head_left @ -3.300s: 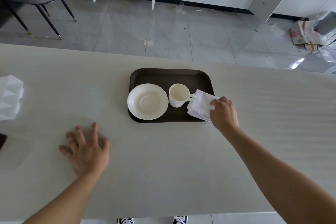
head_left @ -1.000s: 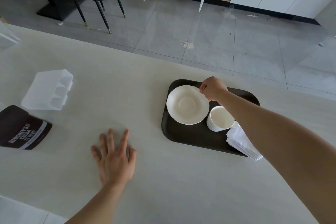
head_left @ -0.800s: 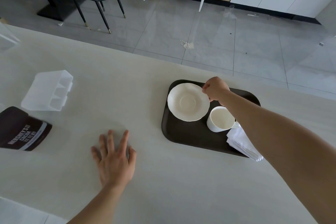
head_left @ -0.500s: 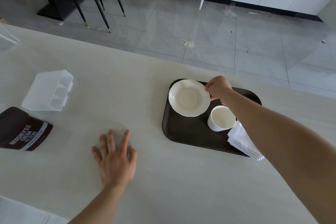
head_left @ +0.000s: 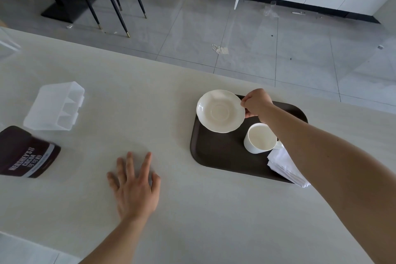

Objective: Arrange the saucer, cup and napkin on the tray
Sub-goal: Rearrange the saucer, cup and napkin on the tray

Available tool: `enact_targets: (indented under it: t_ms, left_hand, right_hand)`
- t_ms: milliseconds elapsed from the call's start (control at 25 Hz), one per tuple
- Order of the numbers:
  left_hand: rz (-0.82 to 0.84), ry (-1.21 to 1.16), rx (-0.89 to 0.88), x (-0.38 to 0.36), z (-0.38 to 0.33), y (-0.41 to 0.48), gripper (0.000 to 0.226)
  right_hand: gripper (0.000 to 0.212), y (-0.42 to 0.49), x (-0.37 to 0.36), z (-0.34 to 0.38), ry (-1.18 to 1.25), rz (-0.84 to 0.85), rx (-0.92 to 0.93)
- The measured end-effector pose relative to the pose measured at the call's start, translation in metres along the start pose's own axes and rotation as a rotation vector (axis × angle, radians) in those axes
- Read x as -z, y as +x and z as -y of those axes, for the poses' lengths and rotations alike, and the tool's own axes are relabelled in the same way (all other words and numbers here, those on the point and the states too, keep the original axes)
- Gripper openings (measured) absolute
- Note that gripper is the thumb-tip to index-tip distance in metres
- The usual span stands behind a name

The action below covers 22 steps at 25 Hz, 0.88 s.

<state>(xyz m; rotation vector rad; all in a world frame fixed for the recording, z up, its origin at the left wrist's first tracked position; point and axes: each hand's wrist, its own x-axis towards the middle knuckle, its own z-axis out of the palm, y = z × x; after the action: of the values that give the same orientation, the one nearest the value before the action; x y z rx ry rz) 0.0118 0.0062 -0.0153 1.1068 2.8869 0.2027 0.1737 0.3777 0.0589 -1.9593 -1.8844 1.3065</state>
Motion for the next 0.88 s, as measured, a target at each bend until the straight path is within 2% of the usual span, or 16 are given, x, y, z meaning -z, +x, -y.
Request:
enact_targets:
  t_ms: [880]
  left_hand:
    - [-0.008,-0.016,-0.001,0.0002,0.0002,-0.0004,0.059]
  right_hand:
    - [0.013,-0.0038,0.0044,-0.0006,0.054,0.061,-0.027]
